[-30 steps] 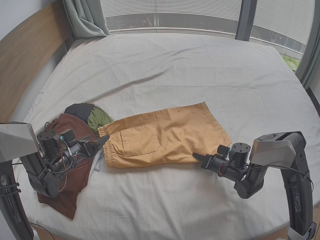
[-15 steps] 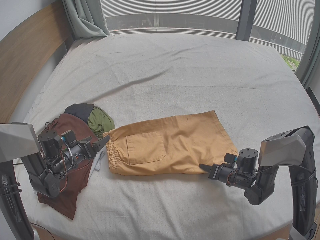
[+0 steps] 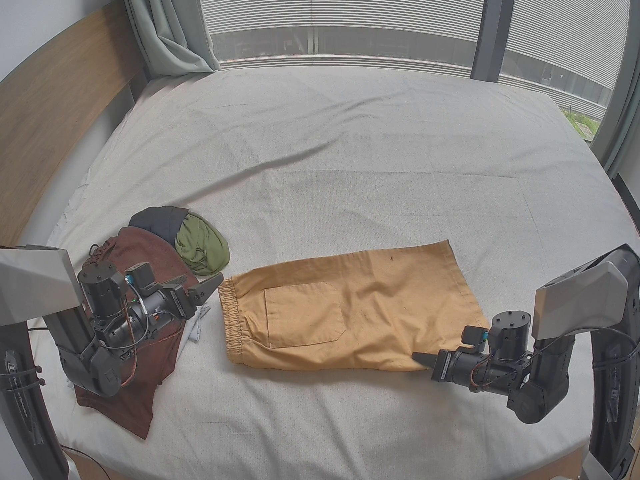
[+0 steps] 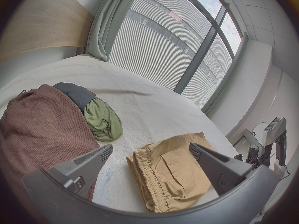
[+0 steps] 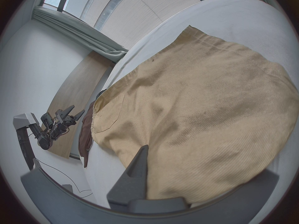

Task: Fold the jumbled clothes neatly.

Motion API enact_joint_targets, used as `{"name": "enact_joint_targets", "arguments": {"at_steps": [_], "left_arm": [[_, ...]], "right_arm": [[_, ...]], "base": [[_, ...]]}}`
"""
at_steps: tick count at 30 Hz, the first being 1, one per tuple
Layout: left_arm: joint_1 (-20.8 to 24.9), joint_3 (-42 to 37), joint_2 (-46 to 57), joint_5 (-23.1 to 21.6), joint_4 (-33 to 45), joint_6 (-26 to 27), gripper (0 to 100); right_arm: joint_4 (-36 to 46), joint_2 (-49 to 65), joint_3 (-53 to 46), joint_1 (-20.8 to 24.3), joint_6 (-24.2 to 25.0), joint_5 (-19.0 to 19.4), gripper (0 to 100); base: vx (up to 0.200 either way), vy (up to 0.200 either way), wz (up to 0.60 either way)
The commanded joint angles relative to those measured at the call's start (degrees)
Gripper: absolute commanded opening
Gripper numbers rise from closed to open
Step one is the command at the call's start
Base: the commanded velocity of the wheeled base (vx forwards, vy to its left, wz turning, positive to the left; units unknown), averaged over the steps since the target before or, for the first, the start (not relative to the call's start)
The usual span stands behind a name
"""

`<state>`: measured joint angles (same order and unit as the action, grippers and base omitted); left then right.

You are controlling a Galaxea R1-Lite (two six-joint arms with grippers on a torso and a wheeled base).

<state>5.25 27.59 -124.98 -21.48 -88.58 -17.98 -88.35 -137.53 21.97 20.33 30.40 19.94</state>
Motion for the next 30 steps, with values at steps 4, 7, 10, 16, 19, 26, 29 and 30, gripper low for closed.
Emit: {"name": "enact_joint_targets", "arguments": {"at_steps": [4, 7, 10, 16, 19, 26, 29, 30], "left_arm": [[0.37, 0.19, -0.71, -0.32, -0.02, -0.21, 100], [0.46, 0.98, -1.41, -0.84, -0.10, -0.21, 100], [0.72, 1.07, -1.67, -1.02, -0.10, -0.39, 100], [1.43, 1.15, -1.06, -1.46, -0.10, -3.55, 100], [1.51, 0.98, -0.88, -2.25, -0.10, -3.46, 100], [1.25, 0.89, -0.88, -4.45, -0.10, -3.38, 100], [1.07, 0.98, -0.88, -4.45, -0.10, -3.38, 100], [1.07, 1.07, -0.88, -4.45, -0.10, -3.38, 100]], "right_arm": [[0.02, 0.69, -3.60, 0.23, 0.09, -1.05, 0], [0.02, 0.51, -4.04, 0.50, 0.18, -1.05, 0], [-0.07, 0.25, -3.95, 0.58, 0.18, -1.22, 0], [-0.07, 0.07, -3.95, 0.58, 0.18, -1.14, 0], [-0.07, 0.07, -3.77, 0.41, -0.34, -1.14, 100], [0.02, 1.48, -8.08, 1.46, -2.10, -0.26, 100], [0.02, 2.09, -10.01, 2.25, -3.33, 0.71, 100], [0.02, 2.71, -10.98, 2.61, -3.68, 1.24, 100]], "base": [[0.000, 0.000, 0.00], [0.000, 0.000, 0.00], [0.000, 0.000, 0.00], [0.000, 0.000, 0.00], [0.000, 0.000, 0.00], [0.000, 0.000, 0.00], [0.000, 0.000, 0.00], [0.000, 0.000, 0.00]]}}
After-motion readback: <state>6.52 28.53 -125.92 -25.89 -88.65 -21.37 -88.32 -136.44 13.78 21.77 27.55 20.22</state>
